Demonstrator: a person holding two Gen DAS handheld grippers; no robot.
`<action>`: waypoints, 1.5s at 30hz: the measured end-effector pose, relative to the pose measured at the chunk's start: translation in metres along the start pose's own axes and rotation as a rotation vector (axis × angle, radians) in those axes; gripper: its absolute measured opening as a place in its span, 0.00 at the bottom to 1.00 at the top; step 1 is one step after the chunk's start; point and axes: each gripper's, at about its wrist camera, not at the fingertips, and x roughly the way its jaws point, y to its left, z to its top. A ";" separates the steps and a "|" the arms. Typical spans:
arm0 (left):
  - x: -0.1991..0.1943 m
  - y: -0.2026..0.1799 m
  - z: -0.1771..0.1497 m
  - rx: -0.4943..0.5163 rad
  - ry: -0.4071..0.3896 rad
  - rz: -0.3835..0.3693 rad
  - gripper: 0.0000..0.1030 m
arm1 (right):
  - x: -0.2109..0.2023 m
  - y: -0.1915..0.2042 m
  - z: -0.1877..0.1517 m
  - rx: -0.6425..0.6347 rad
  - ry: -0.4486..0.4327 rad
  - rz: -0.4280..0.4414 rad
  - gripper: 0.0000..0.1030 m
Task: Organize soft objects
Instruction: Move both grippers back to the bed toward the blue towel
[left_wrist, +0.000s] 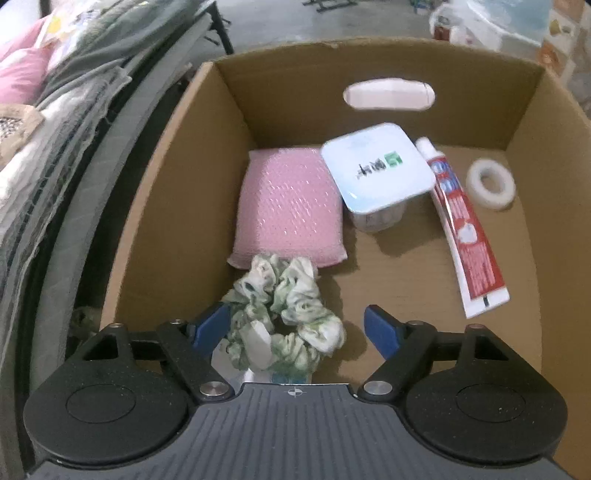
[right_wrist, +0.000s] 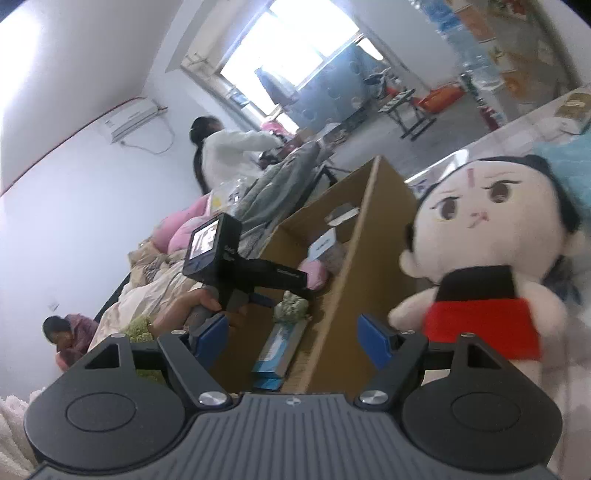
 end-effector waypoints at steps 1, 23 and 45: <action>-0.003 0.001 0.001 -0.007 -0.016 -0.006 0.79 | -0.005 -0.002 -0.001 0.002 -0.009 -0.007 0.87; -0.214 -0.088 -0.114 0.126 -0.494 -0.478 0.96 | -0.129 -0.048 0.003 -0.005 -0.297 -0.267 0.87; -0.141 -0.238 -0.115 0.260 -0.410 -0.386 0.54 | -0.012 -0.140 0.064 -0.502 0.103 -0.558 0.63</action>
